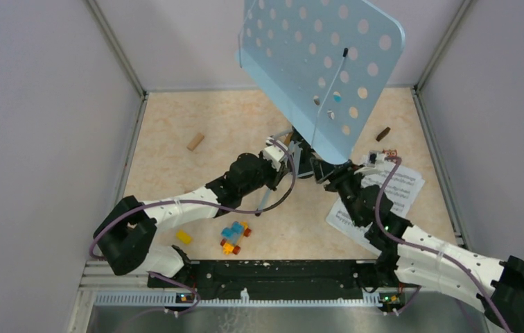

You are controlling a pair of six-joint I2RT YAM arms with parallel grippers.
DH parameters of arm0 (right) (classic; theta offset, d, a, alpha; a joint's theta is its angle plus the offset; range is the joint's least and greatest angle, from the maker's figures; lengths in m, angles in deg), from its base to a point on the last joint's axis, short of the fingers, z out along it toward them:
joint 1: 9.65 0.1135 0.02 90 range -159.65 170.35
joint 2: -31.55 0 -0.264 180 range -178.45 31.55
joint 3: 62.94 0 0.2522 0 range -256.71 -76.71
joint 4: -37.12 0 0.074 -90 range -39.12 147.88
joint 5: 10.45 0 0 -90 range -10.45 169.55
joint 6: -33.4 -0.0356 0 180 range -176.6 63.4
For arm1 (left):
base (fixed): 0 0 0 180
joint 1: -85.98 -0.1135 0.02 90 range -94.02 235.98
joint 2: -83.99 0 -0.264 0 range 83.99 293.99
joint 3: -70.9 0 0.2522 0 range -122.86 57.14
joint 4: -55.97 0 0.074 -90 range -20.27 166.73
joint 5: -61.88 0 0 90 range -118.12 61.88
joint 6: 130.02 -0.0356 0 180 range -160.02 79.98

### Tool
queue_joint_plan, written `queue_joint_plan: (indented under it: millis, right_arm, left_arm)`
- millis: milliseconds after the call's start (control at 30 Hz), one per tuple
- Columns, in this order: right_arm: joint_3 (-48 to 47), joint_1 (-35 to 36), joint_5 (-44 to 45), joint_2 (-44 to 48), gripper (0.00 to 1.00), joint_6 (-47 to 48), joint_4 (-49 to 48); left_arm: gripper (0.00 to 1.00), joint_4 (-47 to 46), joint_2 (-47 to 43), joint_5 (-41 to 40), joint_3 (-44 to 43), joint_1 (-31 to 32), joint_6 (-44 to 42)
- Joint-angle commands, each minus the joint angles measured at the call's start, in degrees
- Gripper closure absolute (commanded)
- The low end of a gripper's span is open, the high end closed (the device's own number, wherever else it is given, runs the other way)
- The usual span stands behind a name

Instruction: Pack up the instrument practice props

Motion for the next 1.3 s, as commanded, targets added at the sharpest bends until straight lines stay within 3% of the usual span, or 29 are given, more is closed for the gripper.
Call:
queue_joint_plan:
  millis: [0, 133, 700, 900, 1133, 1267]
  right_arm:
    - [-3.78, -6.8, -4.13, -2.62, 0.46, -35.26, 8.2]
    - [-3.06, -9.21, -9.53, -6.24, 0.48, -40.52, -1.65]
    - [-6.93, -10.09, -9.44, -11.0, 0.51, -35.62, -10.13]
    - [-9.24, -12.07, -12.04, -13.54, 0.63, -35.82, -9.88]
    - [-9.35, -13.65, -16.39, -16.17, 0.84, -37.58, -10.72]
    - [-8.99, -13.72, -18.61, -15.89, 0.73, -36.6, -10.87]
  left_arm:
    - [1.0, 1.08, 1.89, 3.54, -1.57, 1.82, -3.31]
    - [1.0, 1.65, 1.84, 4.02, -1.95, 1.81, -3.93]
    - [1.0, 1.92, 1.88, 4.87, -2.24, 2.33, -4.31]
    - [1.0, 2.04, 1.78, 4.62, -2.29, 2.43, -4.31]
    - [1.0, 2.23, 2.1, 4.91, -2.53, 2.42, -4.31]
    - [1.0, 2.32, 1.93, 4.75, -2.54, 2.43, -4.39]
